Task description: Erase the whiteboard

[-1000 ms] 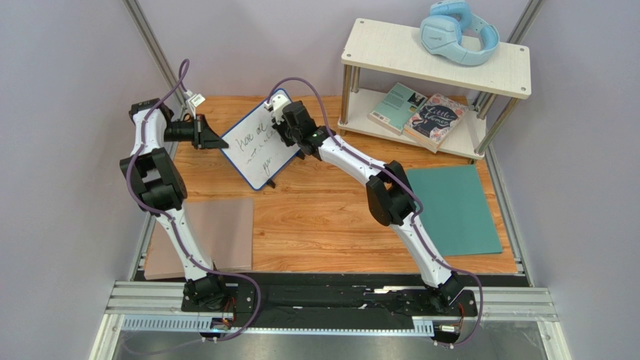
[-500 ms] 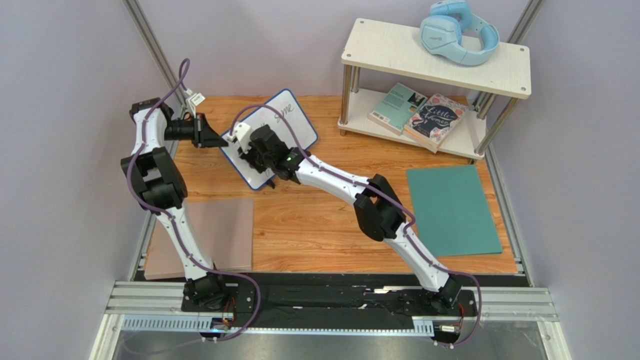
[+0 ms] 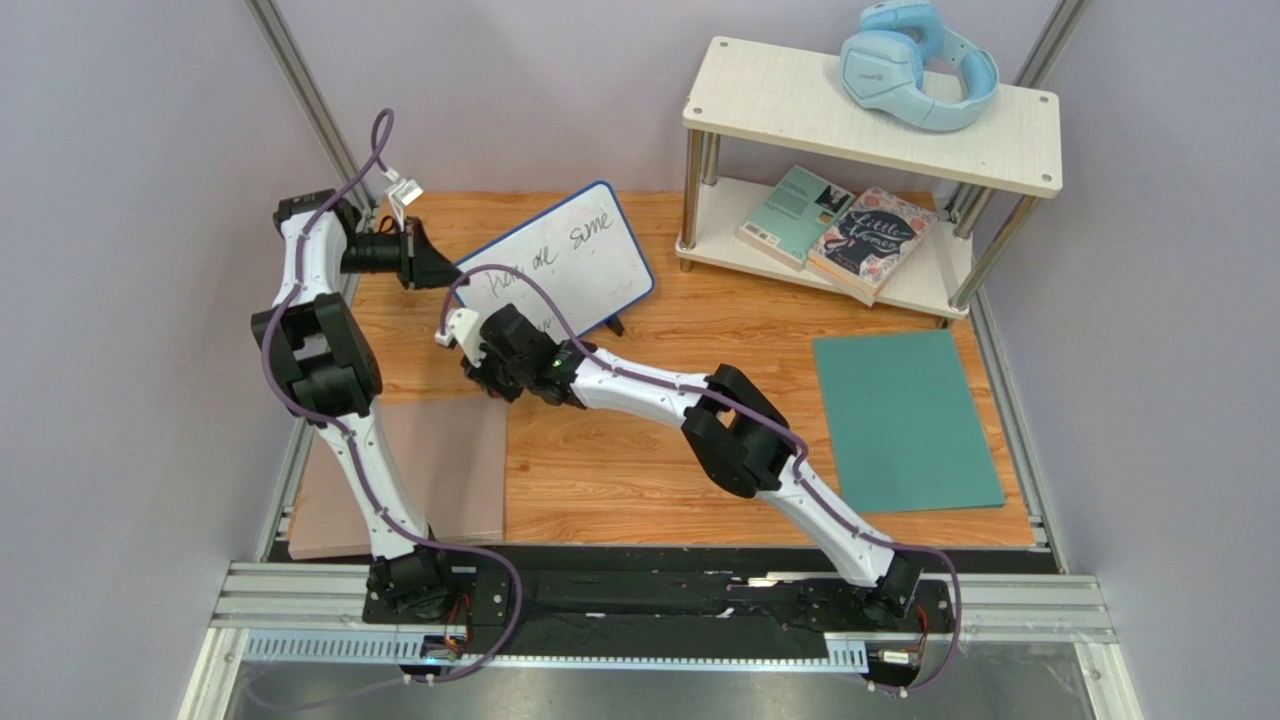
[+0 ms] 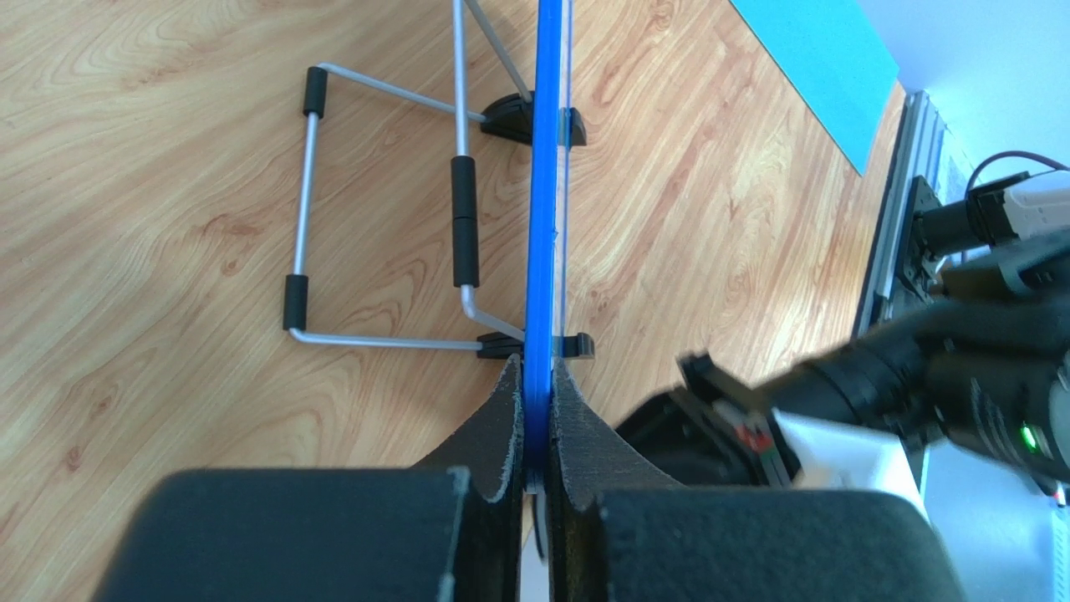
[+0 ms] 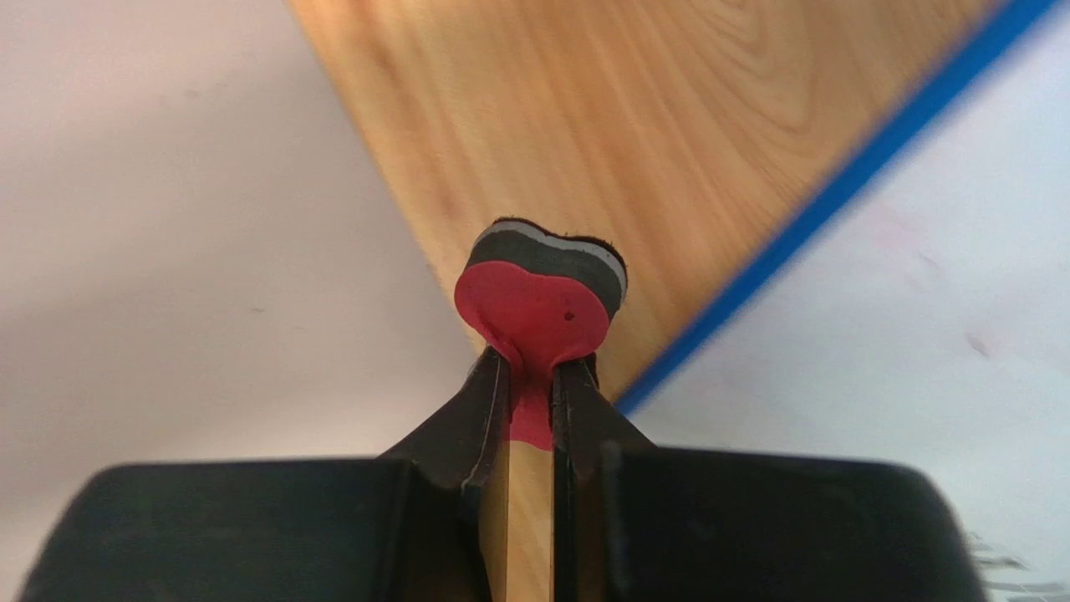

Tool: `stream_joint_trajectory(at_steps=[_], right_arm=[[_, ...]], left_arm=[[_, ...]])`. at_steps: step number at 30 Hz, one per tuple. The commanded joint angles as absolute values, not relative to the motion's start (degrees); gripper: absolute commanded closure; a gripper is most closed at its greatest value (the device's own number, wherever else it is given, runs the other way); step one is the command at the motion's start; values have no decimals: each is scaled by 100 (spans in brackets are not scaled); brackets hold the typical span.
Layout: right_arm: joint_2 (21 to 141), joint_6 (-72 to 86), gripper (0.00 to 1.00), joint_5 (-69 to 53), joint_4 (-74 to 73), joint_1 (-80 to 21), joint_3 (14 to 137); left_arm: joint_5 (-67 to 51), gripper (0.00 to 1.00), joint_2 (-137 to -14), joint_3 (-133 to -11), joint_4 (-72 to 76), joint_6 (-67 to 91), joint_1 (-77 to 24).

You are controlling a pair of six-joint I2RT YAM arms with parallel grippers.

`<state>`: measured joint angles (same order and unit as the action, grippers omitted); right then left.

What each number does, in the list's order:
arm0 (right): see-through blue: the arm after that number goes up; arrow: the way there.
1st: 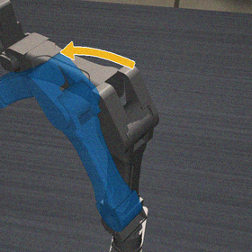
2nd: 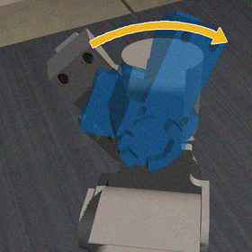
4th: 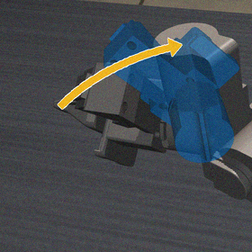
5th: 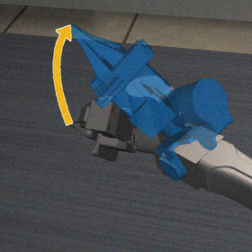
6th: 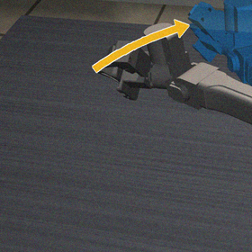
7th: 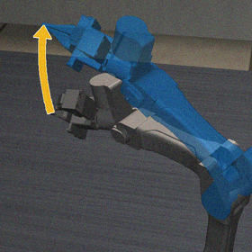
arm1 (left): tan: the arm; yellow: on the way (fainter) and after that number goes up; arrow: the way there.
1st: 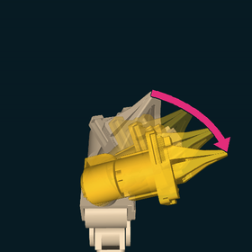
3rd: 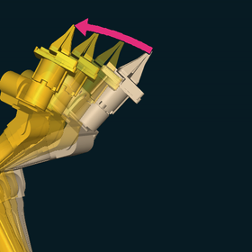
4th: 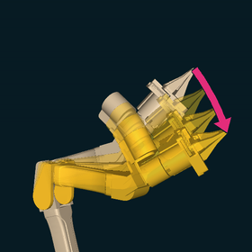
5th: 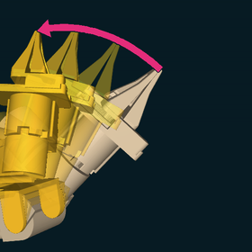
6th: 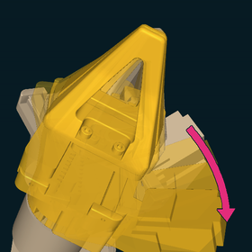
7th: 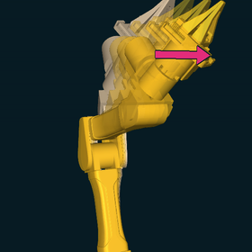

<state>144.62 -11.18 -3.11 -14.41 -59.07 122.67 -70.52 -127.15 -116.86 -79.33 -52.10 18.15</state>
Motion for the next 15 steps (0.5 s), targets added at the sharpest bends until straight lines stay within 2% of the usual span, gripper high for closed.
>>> stream_joint_trajectory(at_steps=[1, 11, 15], right_arm=[[13546, -941, 100, -246, -800, -5704, 11963], [12569, -826, 100, -1422, -729, -5485, 11479], [12507, -546, 100, -1153, -695, -5300, 11426]], left_arm=[[-7119, 100, -12656, -11786, -9598, -5783, 1723], [-6979, 100, -12647, -11742, -9404, -5599, 1714], [-6944, 100, -12612, -11733, -9404, -5599, 1714]])
